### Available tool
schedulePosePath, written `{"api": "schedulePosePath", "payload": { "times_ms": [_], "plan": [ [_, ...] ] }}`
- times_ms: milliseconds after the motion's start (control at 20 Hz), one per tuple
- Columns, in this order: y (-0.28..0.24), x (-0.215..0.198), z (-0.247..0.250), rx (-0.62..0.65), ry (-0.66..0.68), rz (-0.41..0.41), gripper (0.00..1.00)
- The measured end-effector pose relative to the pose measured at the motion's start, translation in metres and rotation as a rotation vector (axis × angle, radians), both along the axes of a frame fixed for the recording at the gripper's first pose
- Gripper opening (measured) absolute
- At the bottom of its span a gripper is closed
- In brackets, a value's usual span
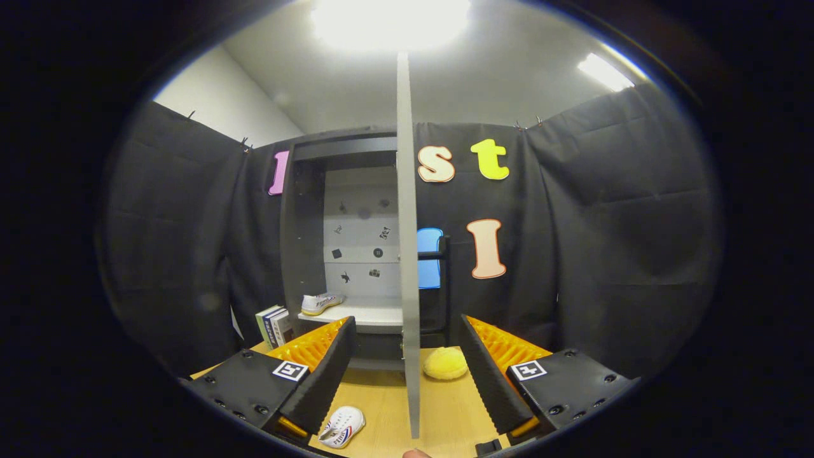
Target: Open the shoe cabinet door, grab the shoes and put them into the shoe cabinet, then close the shoe cabinet door.
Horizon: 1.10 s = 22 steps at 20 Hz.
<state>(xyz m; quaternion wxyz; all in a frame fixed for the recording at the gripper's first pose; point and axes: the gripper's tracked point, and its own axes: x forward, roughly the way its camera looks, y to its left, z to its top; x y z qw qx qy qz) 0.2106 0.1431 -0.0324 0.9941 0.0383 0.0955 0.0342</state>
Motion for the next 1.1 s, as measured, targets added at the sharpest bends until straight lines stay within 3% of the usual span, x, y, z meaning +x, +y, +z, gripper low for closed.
{"api": "schedulePosePath", "payload": {
  "times_ms": [350, 750, 1100],
  "plan": [
    [0.066, -0.016, -0.074, 0.011, 0.14, 0.094, 0.99],
    [0.123, 0.004, -0.158, 0.064, 0.273, 0.154, 0.99],
    [0.167, 0.012, -0.234, 0.033, 0.405, 0.228, 0.99]
  ]
}}
